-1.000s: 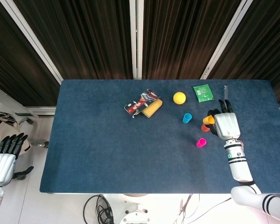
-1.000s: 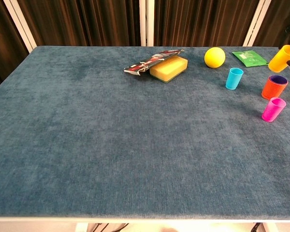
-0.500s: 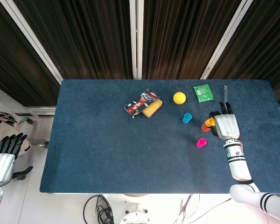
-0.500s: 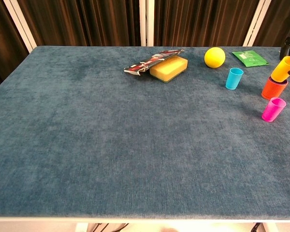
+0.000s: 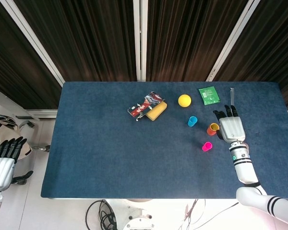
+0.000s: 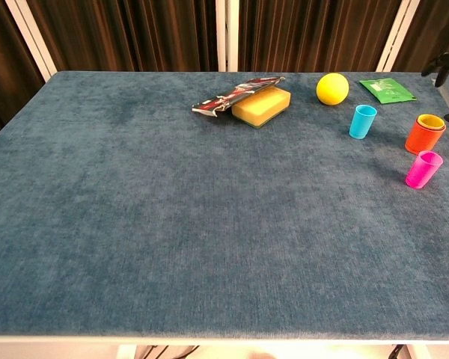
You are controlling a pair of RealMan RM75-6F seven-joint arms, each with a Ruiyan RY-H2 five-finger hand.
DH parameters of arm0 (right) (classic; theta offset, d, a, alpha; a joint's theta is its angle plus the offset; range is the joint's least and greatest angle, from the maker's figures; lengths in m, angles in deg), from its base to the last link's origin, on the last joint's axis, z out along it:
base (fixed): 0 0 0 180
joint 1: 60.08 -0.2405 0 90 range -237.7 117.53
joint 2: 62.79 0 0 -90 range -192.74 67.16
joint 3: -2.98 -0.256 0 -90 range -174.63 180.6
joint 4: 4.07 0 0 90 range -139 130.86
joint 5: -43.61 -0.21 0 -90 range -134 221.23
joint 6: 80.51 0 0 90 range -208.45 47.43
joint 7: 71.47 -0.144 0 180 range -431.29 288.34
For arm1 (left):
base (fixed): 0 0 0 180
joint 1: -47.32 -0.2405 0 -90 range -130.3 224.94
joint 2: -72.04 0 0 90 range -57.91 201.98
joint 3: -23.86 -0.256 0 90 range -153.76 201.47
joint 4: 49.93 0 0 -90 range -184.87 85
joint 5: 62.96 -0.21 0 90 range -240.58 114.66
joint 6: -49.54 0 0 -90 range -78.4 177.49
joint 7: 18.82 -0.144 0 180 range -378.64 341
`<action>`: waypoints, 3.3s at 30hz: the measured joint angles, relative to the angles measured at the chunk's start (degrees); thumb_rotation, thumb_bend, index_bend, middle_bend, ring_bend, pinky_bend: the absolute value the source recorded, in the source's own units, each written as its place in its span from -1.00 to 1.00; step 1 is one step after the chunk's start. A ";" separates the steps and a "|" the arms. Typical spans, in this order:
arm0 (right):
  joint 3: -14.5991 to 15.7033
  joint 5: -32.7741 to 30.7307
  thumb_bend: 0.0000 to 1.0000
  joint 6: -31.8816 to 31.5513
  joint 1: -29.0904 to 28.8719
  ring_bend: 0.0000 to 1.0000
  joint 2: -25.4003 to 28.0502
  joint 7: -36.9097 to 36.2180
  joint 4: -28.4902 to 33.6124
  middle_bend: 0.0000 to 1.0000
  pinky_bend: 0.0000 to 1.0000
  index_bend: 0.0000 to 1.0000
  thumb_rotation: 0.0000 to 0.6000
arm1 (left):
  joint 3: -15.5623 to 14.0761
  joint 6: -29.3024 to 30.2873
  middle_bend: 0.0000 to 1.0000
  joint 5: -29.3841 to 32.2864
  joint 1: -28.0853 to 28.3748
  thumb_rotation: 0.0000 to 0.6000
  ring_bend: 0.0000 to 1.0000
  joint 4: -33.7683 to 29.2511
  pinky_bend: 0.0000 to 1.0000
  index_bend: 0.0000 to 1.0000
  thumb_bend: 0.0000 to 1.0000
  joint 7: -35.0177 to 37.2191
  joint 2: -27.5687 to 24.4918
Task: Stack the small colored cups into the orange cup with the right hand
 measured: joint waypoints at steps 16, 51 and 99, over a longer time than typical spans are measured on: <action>-2.16 -3.78 -0.53 4.72 -6.65 -1.00 -3.00 5.88 -0.43 -0.51 -1.00 -0.69 1.00 | -0.13 0.17 -0.91 -0.18 -0.10 1.00 -1.00 -1.24 -1.00 -0.92 -0.76 -0.68 -0.69; -1.00 -8.81 -0.43 12.06 -13.09 -0.96 -13.37 5.19 -15.41 -0.32 -1.00 -0.42 1.00 | 0.22 -0.09 -0.91 0.10 0.05 1.00 -1.00 0.37 -1.00 -0.91 -0.76 2.92 -0.66; 0.34 -3.12 -0.35 -2.68 -1.81 -0.74 2.40 -0.75 5.44 0.01 -1.00 -0.02 1.00 | -0.06 -0.24 -0.91 -0.43 0.27 1.00 -1.00 -0.50 -1.00 -0.91 -0.76 2.78 -0.67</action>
